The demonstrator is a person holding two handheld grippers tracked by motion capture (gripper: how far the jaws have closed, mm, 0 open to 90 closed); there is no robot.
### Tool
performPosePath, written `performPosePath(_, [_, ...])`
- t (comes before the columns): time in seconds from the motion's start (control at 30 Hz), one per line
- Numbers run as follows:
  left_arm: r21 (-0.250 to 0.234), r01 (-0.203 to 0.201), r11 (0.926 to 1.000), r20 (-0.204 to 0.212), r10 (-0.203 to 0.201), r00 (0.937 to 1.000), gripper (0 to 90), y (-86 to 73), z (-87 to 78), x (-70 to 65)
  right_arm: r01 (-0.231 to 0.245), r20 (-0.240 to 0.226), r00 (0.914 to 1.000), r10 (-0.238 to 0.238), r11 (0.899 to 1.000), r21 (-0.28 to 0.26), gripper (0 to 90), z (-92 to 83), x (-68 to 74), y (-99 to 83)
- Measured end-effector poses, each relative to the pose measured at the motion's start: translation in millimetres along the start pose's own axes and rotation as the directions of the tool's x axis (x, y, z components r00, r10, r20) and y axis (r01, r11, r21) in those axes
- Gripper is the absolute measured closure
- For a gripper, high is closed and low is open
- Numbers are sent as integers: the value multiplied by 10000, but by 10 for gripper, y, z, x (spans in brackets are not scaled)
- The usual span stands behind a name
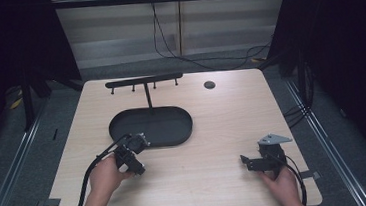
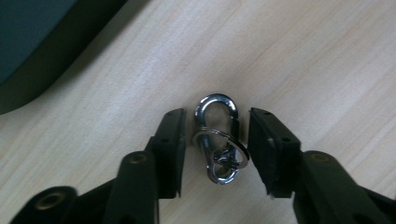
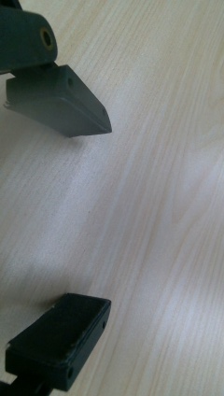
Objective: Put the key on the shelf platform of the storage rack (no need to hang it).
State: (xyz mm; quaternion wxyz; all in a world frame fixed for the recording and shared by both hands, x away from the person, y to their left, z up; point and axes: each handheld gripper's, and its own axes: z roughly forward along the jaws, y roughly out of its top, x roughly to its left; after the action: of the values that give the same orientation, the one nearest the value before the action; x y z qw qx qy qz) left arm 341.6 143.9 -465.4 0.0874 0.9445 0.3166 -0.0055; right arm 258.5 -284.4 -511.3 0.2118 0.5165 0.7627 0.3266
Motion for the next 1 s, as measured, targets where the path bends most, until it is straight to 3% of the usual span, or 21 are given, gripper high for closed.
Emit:
performPosePath(0.2, [31, 42, 10000, -154, -42, 9999, 649, 0, -3, -2, 11, 1, 10000, -11, 10000, -5, 129, 0, 0, 0])
performPosePath(0.6, [196, -1, 9998, -489, 11, 9988, 679, 12, -18, -9, 15, 1, 10000, -15, 10000, -4, 129, 0, -1, -1])
performPosePath(1.0, [-5, 89, 10000, -293, -89, 9995, 678, 11, -173, 39, 4, 0, 10000, -4, 10000, 1, 128, 0, 0, 0])
